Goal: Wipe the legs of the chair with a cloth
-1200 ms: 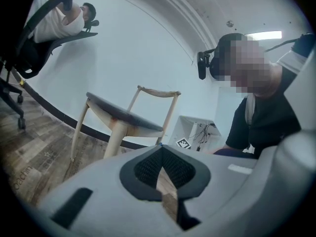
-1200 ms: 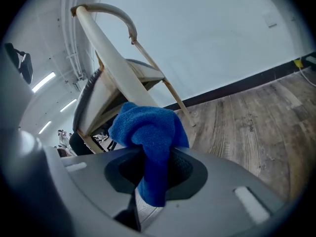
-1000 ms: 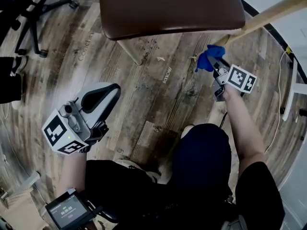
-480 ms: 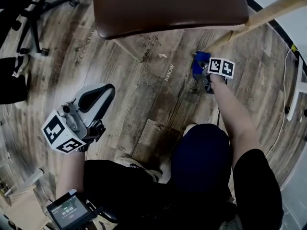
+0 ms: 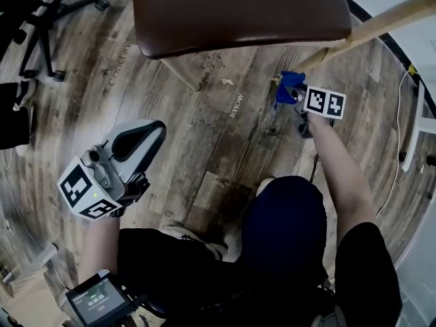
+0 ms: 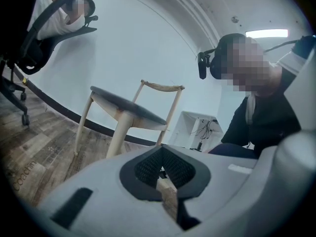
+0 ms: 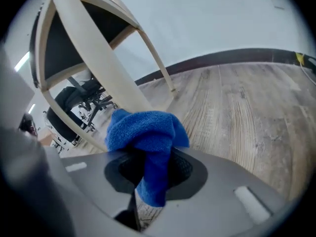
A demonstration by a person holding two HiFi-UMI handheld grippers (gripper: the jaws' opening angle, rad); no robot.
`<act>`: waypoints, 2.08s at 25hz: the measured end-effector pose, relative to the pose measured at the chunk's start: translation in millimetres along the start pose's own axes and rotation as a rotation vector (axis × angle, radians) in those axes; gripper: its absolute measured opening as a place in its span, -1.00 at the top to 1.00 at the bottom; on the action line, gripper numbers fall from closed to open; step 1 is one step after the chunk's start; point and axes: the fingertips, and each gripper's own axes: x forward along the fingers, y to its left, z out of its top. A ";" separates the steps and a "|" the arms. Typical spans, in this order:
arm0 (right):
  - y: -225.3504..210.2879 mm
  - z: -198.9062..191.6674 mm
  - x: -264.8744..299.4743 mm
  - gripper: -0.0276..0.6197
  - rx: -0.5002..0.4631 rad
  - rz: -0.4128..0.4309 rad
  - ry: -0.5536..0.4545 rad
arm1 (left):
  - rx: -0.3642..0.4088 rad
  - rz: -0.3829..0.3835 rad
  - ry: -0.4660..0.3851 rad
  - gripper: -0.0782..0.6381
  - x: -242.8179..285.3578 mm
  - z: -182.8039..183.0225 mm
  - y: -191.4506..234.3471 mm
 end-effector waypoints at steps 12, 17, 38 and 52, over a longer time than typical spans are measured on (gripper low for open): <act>116.8 133.1 -171.4 0.62 -0.271 0.069 -0.289 | 0.027 -0.051 -0.061 0.79 5.9 15.8 -14.9; 169.4 153.7 -202.7 0.62 -0.319 0.173 -0.377 | 0.031 -0.067 -0.066 0.79 6.6 18.1 -19.3; 384.5 80.4 -66.8 0.62 -0.339 0.672 -0.072 | 0.013 -0.036 -0.090 0.79 -15.0 18.5 -15.1; 355.5 35.0 -13.5 0.62 -0.387 0.642 -0.041 | -0.017 -0.004 -0.093 0.79 -29.8 12.9 -8.5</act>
